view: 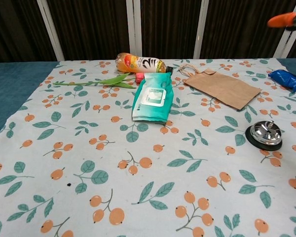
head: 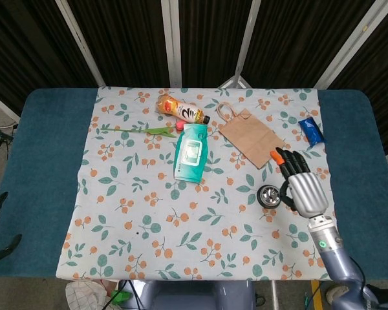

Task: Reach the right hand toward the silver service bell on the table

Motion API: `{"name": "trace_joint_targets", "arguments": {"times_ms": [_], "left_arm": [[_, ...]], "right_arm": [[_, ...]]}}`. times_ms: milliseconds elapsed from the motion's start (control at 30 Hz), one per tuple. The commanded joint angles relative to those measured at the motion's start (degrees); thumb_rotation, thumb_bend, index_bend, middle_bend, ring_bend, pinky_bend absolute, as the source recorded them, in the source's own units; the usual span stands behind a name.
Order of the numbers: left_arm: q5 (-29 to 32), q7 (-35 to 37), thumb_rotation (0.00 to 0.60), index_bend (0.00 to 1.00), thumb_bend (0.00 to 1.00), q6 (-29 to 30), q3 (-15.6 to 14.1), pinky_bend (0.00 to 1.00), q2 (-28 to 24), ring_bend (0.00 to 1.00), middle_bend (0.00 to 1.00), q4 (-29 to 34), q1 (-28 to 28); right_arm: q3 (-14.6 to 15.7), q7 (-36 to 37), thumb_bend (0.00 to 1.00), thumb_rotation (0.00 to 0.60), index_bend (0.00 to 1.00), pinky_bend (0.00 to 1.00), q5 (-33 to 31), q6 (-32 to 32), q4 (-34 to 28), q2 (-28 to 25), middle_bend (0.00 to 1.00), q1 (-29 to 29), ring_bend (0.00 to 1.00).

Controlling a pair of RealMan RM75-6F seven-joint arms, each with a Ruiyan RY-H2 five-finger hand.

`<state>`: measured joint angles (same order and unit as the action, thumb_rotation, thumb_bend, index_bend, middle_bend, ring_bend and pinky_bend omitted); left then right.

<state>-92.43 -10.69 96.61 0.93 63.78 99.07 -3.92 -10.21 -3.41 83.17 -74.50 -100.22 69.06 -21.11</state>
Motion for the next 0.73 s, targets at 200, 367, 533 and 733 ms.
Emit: {"name": "trace_joint_targets", "arguments": {"times_ms": [200,367,533,733], "left_arm": [[-0.7,1.7,0.600,0.07,0.33,0.9,-0.2,0.10,-0.5,0.00,0.00,-0.3,-0.4],[-1.7,3.3,0.600,0.07,0.33,2.1,-0.4,0.10,-0.9,0.00,0.00,-0.8,-0.8],[-2.6,4.7,0.600,0.07,0.33,4.0,-0.3,0.10,-0.9,0.00,0.00,-1.8,-1.4],[-2.2,5.4,0.600,0.07,0.33,3.7,-0.5,0.10,-1.1,0.00,0.00,-2.0,-1.6]], "right_arm": [[6.4,-3.7,0.94,0.600,0.00,0.00,3.4,-9.8,-5.5,-7.3,0.00,10.5,0.00],[9.5,-2.4,0.85,0.600,0.00,0.00,5.5,-13.6,-3.0,-7.0,0.00,14.5,0.00],[10.7,-2.1,0.81,0.600,0.00,0.00,6.5,-15.7,1.5,-4.9,0.00,16.6,0.00],[10.4,-1.5,0.81,0.600,0.00,0.00,7.4,-16.8,3.4,-4.6,0.00,17.2,0.00]]}}
